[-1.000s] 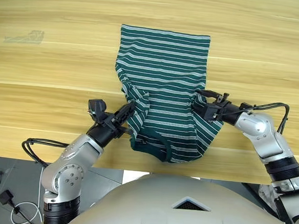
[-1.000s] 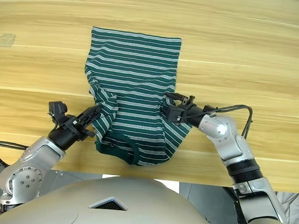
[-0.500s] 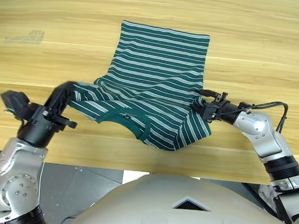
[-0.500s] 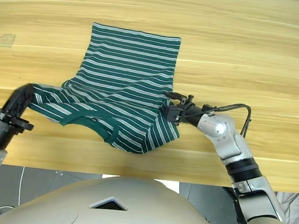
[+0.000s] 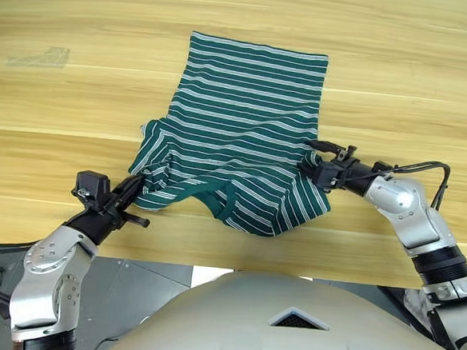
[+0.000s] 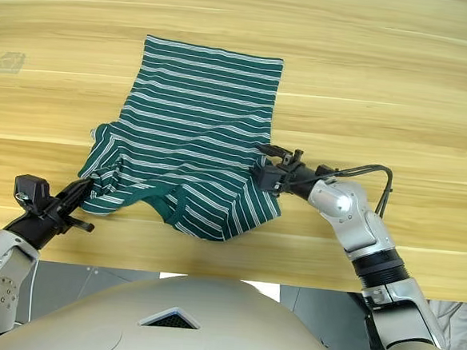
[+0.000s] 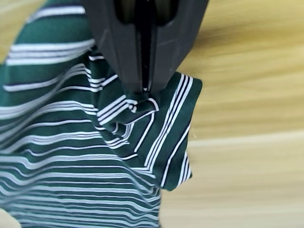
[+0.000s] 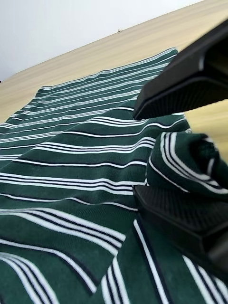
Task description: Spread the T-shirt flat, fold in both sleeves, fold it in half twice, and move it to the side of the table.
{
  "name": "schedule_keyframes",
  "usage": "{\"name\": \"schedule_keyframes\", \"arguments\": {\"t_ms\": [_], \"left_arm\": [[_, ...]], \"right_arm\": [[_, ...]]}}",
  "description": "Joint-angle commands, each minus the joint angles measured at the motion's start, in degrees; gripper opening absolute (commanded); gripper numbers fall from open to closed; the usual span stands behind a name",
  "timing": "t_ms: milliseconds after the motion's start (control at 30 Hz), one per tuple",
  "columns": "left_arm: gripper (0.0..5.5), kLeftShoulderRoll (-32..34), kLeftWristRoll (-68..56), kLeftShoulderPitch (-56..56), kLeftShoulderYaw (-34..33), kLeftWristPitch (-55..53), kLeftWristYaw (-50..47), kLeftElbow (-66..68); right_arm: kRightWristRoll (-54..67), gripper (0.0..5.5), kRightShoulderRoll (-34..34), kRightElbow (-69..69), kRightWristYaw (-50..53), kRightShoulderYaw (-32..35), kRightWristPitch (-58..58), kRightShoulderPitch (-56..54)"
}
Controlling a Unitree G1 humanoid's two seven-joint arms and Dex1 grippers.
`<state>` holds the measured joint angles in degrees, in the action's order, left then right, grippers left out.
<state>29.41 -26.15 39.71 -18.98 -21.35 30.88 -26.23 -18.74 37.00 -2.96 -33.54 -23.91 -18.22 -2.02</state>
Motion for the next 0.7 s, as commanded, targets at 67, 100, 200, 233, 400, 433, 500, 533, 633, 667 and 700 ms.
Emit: {"name": "schedule_keyframes", "arguments": {"t_ms": [67, 100, 200, 233, 400, 433, 500, 533, 633, 667, 700], "left_arm": [[0.00, 1.64, 0.48, 0.99, -2.05, 5.08, 6.28, 4.08], [0.00, 1.22, -0.03, 1.58, -1.40, 6.68, 8.35, 3.49], [0.48, -0.14, -1.26, 4.87, 1.53, 12.23, 14.79, -0.82], [0.71, -0.09, -1.24, 5.36, 2.00, 12.88, 15.71, -1.24], [1.47, 1.13, 1.34, 5.33, 4.28, 14.64, 18.69, 1.46], [1.64, 1.50, 1.64, 5.26, 4.80, 15.22, 19.62, 1.66], [1.97, 1.92, 1.97, 5.50, 5.46, 16.73, 21.42, 1.24], [2.18, 2.18, 1.64, 5.44, 5.06, 17.75, 22.26, 0.81], [2.59, 2.51, -8.56, 2.92, -1.00, 16.35, 23.83, -1.94], [2.78, 2.78, -12.87, 1.91, -3.32, 15.32, 24.15, -2.88], [2.95, 3.20, -16.64, 0.94, -5.51, 14.40, 24.15, -3.72]], "right_arm": [[0.84, 2.57, 4.81, -2.54, -6.33, 0.65, 1.59, 0.90], [1.16, 2.57, 4.81, -2.59, -6.40, 1.04, 1.72, 0.54], [1.76, 2.57, 4.64, -2.48, -7.11, 1.28, 1.68, 0.39], [1.89, 2.57, 4.65, -2.32, -7.32, 1.36, 1.69, 0.60], [1.65, 2.57, 4.21, -2.44, -7.58, 1.21, 1.67, 0.57], [1.63, 2.57, 4.09, -2.49, -7.56, 1.12, 1.66, 0.66], [1.84, 2.57, 3.79, -2.87, -7.36, 1.09, 1.25, 0.66], [2.24, 2.57, 3.57, -3.00, -7.15, 1.32, 1.14, 0.66], [6.55, 2.57, 3.07, -2.38, -8.55, 2.61, 1.22, 0.71], [8.43, 2.57, 2.92, -1.94, -9.28, 3.02, 1.33, 0.85], [9.92, 2.57, 2.70, -1.70, -9.79, 3.40, 1.38, 1.01]]}}
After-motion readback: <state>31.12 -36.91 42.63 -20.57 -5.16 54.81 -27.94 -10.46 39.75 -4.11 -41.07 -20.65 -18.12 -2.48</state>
